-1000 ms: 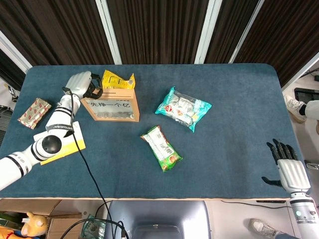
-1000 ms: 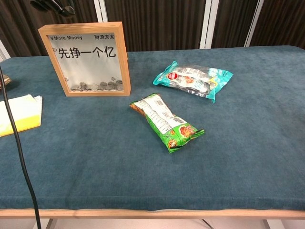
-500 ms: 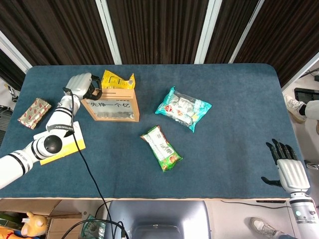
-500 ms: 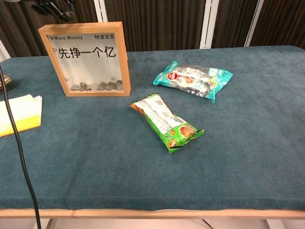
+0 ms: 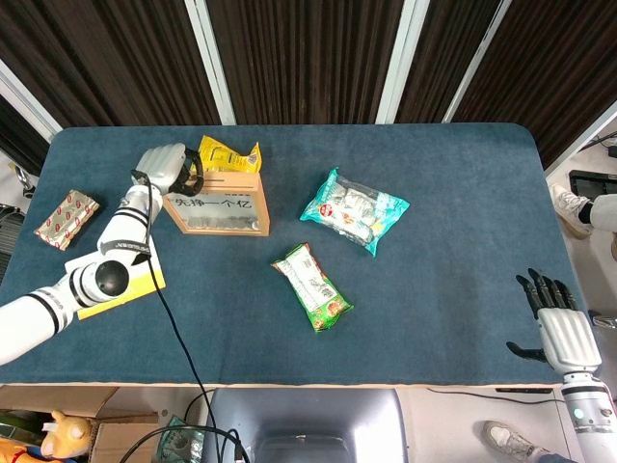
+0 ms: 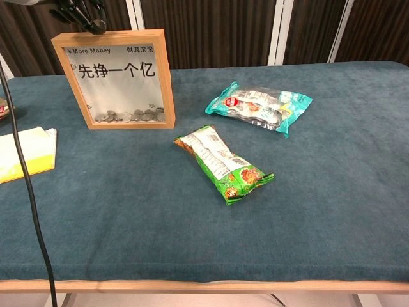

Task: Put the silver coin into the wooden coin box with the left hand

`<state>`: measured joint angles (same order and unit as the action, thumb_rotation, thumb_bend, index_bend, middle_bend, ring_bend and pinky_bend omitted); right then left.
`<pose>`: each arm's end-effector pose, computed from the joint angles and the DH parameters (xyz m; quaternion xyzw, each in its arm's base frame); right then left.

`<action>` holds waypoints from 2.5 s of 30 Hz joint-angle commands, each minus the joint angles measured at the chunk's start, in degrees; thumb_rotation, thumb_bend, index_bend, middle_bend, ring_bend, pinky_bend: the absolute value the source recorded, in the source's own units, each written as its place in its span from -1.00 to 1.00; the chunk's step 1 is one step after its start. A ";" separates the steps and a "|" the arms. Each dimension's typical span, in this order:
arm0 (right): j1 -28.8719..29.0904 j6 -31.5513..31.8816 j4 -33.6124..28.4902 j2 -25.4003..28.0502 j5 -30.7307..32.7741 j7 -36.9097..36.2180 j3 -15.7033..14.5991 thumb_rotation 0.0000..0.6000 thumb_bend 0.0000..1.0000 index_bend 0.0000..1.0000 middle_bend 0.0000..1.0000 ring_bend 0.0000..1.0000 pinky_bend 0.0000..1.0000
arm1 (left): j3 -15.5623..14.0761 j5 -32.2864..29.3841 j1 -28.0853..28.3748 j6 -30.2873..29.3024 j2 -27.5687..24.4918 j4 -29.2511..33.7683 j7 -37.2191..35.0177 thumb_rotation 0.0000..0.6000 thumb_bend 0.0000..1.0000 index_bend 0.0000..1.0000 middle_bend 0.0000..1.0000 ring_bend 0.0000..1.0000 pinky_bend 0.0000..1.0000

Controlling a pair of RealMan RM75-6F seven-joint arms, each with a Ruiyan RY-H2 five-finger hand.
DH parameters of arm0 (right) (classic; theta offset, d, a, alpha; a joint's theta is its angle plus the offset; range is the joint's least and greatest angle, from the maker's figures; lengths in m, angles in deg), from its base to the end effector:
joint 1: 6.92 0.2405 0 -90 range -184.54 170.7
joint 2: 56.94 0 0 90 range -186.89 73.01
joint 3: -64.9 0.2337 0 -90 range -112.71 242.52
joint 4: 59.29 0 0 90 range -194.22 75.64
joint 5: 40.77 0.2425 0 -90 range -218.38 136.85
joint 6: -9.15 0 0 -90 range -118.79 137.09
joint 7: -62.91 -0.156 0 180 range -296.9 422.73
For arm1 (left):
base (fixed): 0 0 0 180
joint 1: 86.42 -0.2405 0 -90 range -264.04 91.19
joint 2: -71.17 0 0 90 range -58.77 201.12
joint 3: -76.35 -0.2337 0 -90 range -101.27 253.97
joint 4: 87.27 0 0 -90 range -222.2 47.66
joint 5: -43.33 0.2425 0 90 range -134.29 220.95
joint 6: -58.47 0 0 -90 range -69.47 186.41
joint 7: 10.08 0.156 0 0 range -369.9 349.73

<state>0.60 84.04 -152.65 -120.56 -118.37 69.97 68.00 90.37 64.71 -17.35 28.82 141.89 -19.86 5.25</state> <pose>-0.3219 -0.2062 0.1039 0.6139 -0.4237 0.2958 0.5967 -0.0879 0.5242 0.0996 -0.6386 -0.4824 -0.3527 0.4850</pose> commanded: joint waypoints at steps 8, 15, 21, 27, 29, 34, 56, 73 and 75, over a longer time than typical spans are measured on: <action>-0.06 0.03 -0.15 0.21 0.19 -0.14 0.03 1.00 -0.58 -1.00 -1.00 -1.00 -1.00 | -0.80 0.12 0.87 -0.35 1.03 -1.35 -1.63 1.00 0.23 0.37 1.00 1.00 1.00; -0.09 0.04 -0.19 0.32 0.29 -0.20 0.05 1.00 -0.58 -1.00 -1.00 -1.00 -1.00 | -1.49 -0.29 1.29 0.38 1.58 -2.50 -2.54 1.00 0.22 0.37 1.00 1.00 1.00; 0.01 -0.16 -0.15 0.23 0.53 0.13 0.07 1.00 -0.58 -1.00 -1.00 -1.00 -1.00 | -2.24 -0.61 1.71 1.64 1.20 -2.53 -3.24 1.00 0.21 0.35 1.00 1.00 1.00; 0.01 -0.10 -0.26 0.13 0.68 0.37 0.11 1.00 -0.58 -1.00 -1.00 -1.00 -1.00 | -2.80 -0.05 1.84 2.19 0.99 -2.55 -4.09 1.00 0.22 0.34 1.00 1.00 1.00; 0.08 -0.18 -0.22 0.10 0.73 0.49 0.13 1.00 -0.58 -1.00 -1.00 -1.00 -1.00 | -2.91 0.04 1.87 2.37 0.91 -2.52 -4.49 1.00 0.22 0.34 1.00 1.00 1.00; 0.11 -0.21 -0.25 0.09 0.82 0.58 0.16 1.00 -0.58 -1.00 -1.00 -1.00 -1.00 | -3.18 0.81 1.89 2.09 0.70 -2.12 -5.08 1.00 0.19 0.28 1.00 1.00 1.00; 0.05 -0.21 -0.52 0.40 0.89 0.37 0.10 1.00 -0.58 -1.00 -1.00 -1.00 -1.00 | -3.00 4.60 1.24 0.92 0.82 -1.87 -7.56 1.00 -0.11 0.08 1.00 1.00 1.00; 0.14 -0.35 -0.56 0.42 0.97 0.52 0.09 1.00 -0.58 -1.00 -1.00 -1.00 -1.00 | -2.20 6.14 0.74 -1.03 0.49 -0.91 -8.37 1.00 -0.10 0.03 1.00 1.00 1.00; 0.14 -0.34 -0.55 0.43 0.92 0.48 0.07 1.00 -0.58 -1.00 -1.00 -1.00 -1.00 | -1.36 7.33 0.15 -2.15 -0.39 0.73 -9.11 1.00 -0.11 -0.06 1.00 1.00 1.00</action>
<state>0.75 83.69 -153.20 -120.13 -117.46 70.45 68.07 88.42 71.24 -16.78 27.46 142.09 -20.10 -3.34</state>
